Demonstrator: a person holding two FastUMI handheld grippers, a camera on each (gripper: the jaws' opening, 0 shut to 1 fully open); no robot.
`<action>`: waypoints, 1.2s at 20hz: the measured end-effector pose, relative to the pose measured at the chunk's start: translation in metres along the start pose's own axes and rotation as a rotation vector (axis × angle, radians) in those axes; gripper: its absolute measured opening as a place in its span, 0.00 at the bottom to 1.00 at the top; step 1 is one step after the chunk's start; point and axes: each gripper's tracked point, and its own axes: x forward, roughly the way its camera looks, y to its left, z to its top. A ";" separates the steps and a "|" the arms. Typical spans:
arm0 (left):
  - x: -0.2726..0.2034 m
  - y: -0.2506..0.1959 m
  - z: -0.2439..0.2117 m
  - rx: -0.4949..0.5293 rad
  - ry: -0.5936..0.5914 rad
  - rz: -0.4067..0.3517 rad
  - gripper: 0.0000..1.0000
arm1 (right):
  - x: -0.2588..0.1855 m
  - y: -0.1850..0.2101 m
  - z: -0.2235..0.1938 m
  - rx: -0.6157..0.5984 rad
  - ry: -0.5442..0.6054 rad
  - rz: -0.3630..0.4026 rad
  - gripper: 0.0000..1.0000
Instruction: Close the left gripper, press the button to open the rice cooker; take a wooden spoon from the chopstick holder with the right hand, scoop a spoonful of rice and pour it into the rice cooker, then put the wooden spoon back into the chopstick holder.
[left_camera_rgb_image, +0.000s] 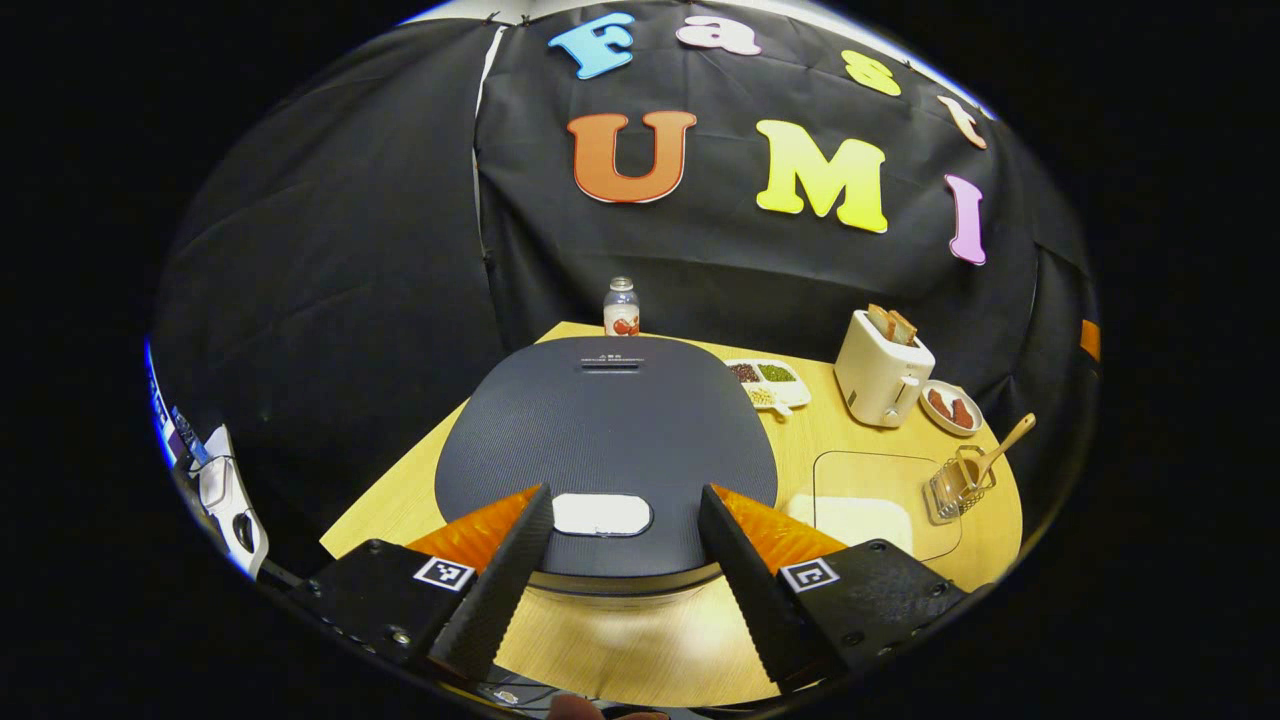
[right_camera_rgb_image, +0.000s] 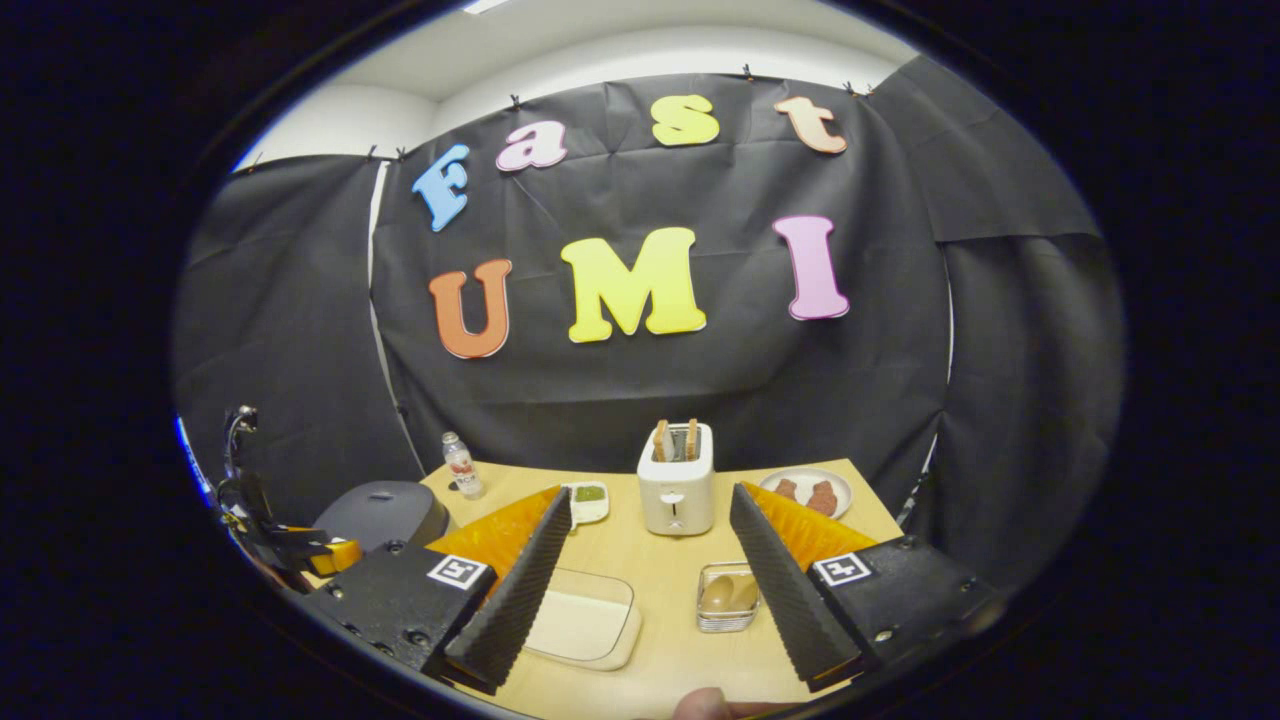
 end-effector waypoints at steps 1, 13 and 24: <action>-0.001 0.002 0.005 0.014 -0.024 0.005 0.95 | -0.003 0.003 0.001 -0.002 -0.003 0.001 1.00; -0.157 -0.030 0.100 0.112 -0.310 -0.189 0.93 | -0.133 0.054 0.031 -0.053 -0.127 -0.086 0.96; -0.297 -0.063 0.109 0.152 -0.497 -0.307 0.93 | -0.260 0.084 0.032 -0.061 -0.188 -0.168 1.00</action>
